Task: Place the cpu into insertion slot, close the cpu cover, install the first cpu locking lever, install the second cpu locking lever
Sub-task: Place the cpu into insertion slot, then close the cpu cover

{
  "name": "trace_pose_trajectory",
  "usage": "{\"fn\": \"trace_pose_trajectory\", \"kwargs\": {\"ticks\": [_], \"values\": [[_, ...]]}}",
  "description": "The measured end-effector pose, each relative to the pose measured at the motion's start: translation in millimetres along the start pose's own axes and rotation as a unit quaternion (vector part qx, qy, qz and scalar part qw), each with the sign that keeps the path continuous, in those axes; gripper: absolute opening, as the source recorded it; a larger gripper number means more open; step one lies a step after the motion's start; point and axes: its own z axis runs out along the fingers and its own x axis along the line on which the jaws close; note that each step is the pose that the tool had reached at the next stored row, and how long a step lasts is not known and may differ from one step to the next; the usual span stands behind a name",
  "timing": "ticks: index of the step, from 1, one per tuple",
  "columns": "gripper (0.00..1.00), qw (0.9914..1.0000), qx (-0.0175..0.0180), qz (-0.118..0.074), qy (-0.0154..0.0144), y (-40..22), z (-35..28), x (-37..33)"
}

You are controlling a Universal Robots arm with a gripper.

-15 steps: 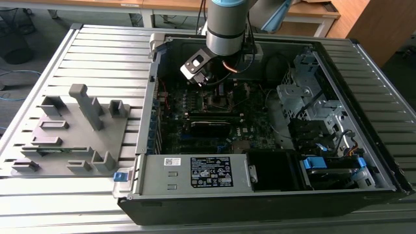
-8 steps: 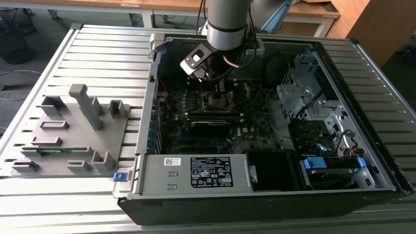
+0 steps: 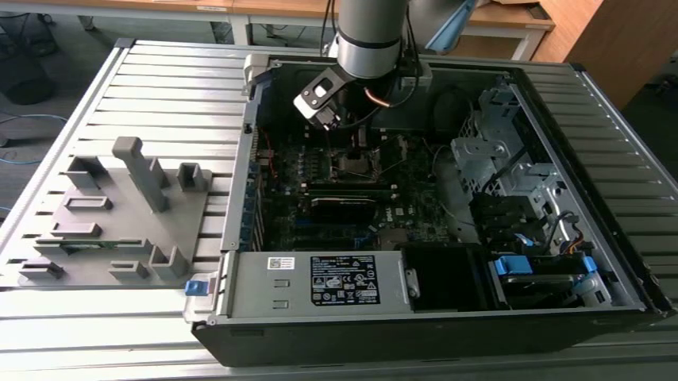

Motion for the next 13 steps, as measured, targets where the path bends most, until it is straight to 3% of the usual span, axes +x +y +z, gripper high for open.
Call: {"fn": "trace_pose_trajectory", "kwargs": {"ticks": [13], "values": [[0.11,1.0,0.0,0.0,-0.0011,0.1,-4.1,0.1]]}}
